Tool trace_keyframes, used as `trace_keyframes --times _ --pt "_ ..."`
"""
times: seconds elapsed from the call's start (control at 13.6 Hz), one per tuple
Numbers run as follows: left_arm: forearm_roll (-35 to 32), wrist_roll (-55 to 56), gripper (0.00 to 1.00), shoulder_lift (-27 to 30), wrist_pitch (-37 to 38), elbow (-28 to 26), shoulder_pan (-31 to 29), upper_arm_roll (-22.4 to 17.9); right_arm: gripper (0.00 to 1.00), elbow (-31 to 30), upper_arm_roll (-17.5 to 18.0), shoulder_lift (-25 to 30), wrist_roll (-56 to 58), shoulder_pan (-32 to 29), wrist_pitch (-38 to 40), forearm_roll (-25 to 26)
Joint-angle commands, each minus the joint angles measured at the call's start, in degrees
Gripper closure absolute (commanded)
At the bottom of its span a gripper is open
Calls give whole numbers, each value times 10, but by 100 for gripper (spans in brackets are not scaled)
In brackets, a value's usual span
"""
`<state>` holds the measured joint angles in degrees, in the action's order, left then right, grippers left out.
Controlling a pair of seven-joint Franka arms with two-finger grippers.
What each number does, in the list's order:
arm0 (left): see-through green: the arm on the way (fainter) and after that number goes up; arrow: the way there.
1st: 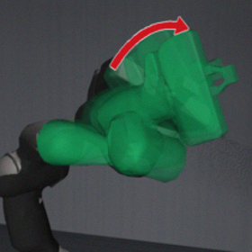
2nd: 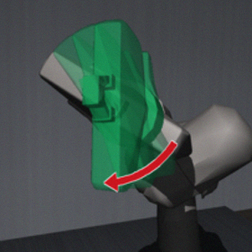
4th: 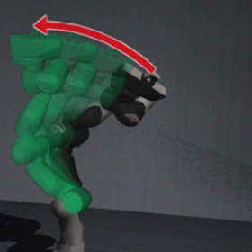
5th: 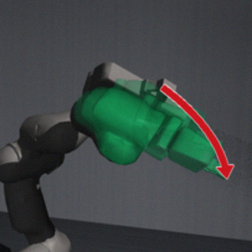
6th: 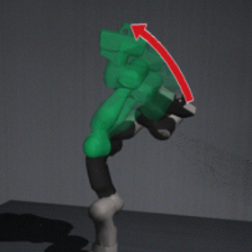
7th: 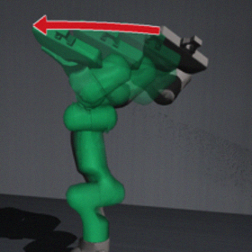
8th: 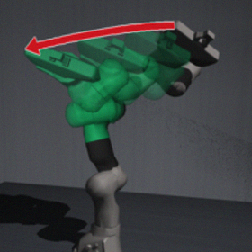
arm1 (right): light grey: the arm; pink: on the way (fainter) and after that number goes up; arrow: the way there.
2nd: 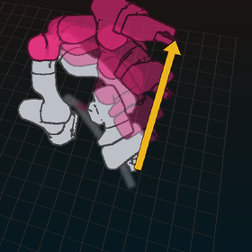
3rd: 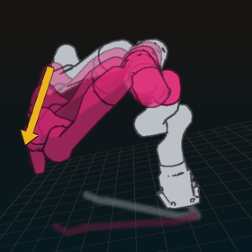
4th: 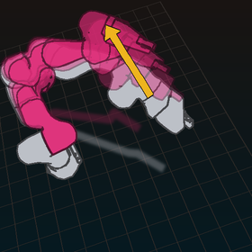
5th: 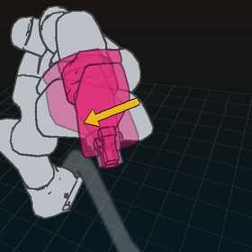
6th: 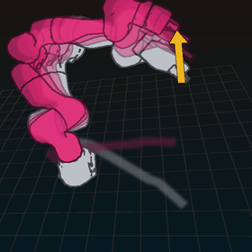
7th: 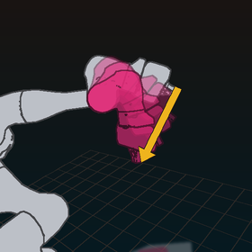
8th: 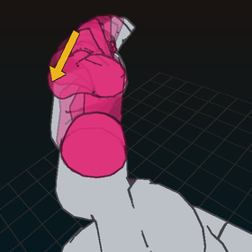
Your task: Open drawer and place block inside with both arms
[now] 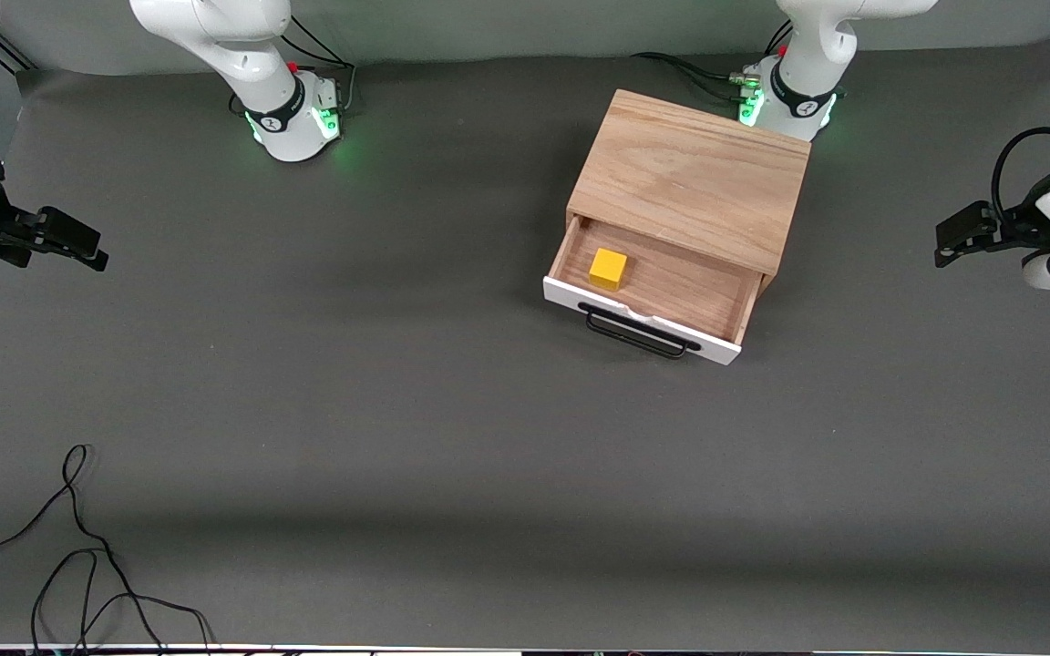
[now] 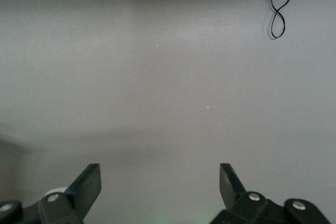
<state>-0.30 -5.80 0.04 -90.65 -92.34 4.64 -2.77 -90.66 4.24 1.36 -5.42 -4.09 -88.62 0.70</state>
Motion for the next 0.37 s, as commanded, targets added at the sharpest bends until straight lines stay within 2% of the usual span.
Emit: trace_keyframes --times 0.0,0.29 --pt "-7 -2 0 -1 3 11 5 -4 0 9 7 -4 -14 -3 -2 -2" --pt "-7 -2 0 -1 3 11 5 -4 0 9 8 -4 -18 -3 -2 -16"
